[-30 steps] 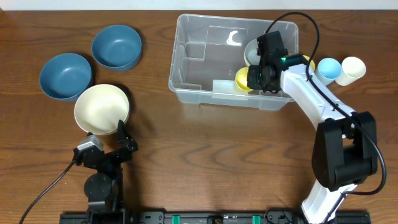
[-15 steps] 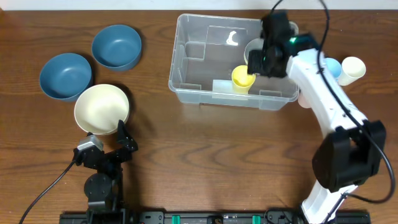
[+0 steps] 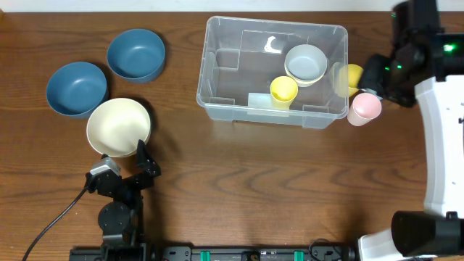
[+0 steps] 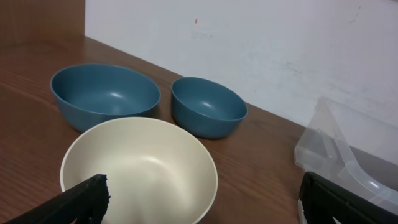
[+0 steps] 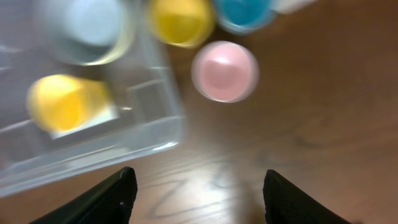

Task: Pack container
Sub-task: 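Grasp the pink cup with the right gripper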

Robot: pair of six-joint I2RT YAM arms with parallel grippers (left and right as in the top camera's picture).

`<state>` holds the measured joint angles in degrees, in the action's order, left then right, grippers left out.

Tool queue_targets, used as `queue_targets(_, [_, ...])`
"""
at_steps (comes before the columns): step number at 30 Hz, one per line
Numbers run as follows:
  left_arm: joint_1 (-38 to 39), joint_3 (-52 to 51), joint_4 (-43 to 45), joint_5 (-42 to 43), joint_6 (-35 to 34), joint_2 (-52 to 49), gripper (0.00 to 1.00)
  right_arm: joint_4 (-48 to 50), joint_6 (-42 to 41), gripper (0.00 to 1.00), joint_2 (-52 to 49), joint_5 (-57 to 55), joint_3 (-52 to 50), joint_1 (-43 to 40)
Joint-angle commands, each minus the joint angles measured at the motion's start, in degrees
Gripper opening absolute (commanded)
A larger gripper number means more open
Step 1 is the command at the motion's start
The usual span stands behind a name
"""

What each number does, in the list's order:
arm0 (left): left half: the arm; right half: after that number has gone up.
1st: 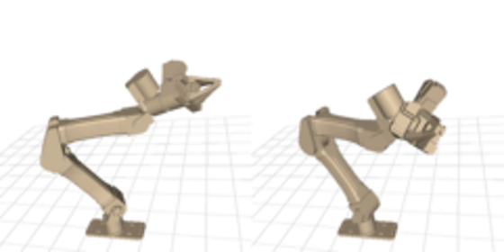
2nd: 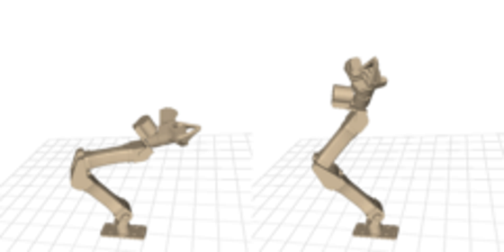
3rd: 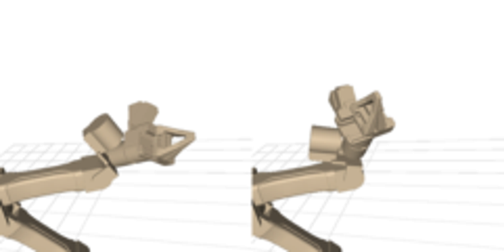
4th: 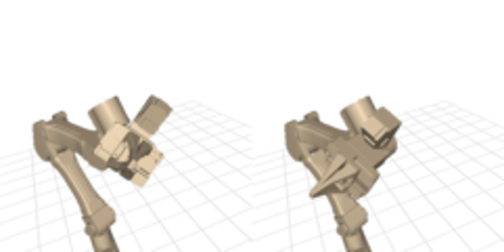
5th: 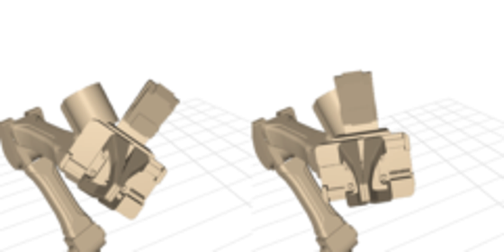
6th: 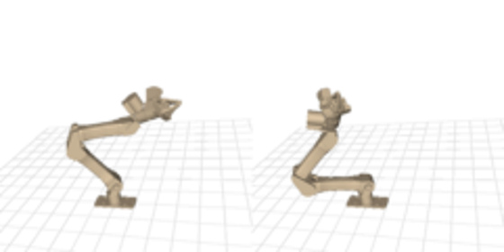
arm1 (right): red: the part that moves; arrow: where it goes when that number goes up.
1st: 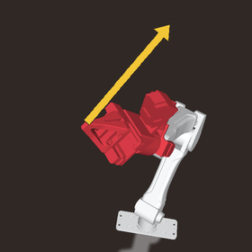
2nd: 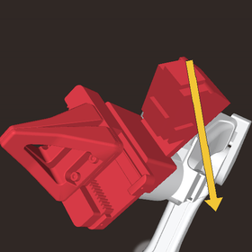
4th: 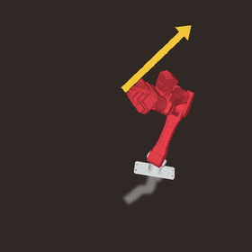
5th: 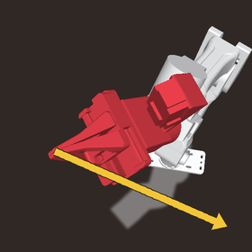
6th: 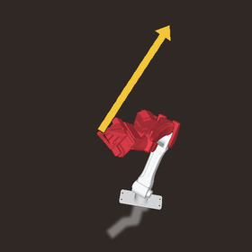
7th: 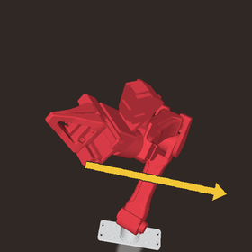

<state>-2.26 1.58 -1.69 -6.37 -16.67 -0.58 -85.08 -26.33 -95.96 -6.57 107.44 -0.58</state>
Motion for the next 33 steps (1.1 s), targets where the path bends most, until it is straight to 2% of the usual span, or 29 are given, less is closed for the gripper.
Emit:
queue_targets(1, [-0.3, -1.3, -1.9, -0.7, 0.5, 0.3, 0.98, 1.1, -1.5, 0.66, -1.1, -2.0, -6.1, -4.2])
queue_targets(9, [-0.3, -1.3, -1.9, -0.7, 0.5, 0.3, 0.98, 18.9, 1.1, 0.61, -1.1, 4.3, -25.5, -12.2])
queue_targets(18, [-0.3, -1.3, -1.9, -0.7, 0.5, 0.3, 0.98, 35.9, 3.7, 0.59, -1.7, 5.5, -35.4, -11.6])
queue_targets(22, [-0.3, -1.3, -1.9, -0.7, 0.5, 0.3, 0.98, 41.7, 3.7, 0.55, -2.8, 5.5, -39.5, -11.4])
queue_targets(23, [-0.3, -1.3, -1.9, -0.7, 0.5, 0.3, 0.98, 42.4, 3.6, 0.51, -3.2, 5.5, -40.1, -11.4])
queue_targets(28, [-0.3, -1.3, -1.9, -0.7, 0.5, 0.3, 0.98, 42.4, 3.4, 0.08, -4.1, 5.0, -40.6, -11.4])
queue_targets(29, [-0.3, -1.3, -1.9, -0.7, 0.5, 0.3, 0.98, 42.2, 2.9, 0.02, -4.0, 4.6, -40.6, -11.4])
queue_targets(33, [-0.3, -1.3, -1.9, -0.7, 0.5, 0.3, 0.98, 39.5, 1.9, 0.01, -3.0, 4.1, -40.1, -11.7])
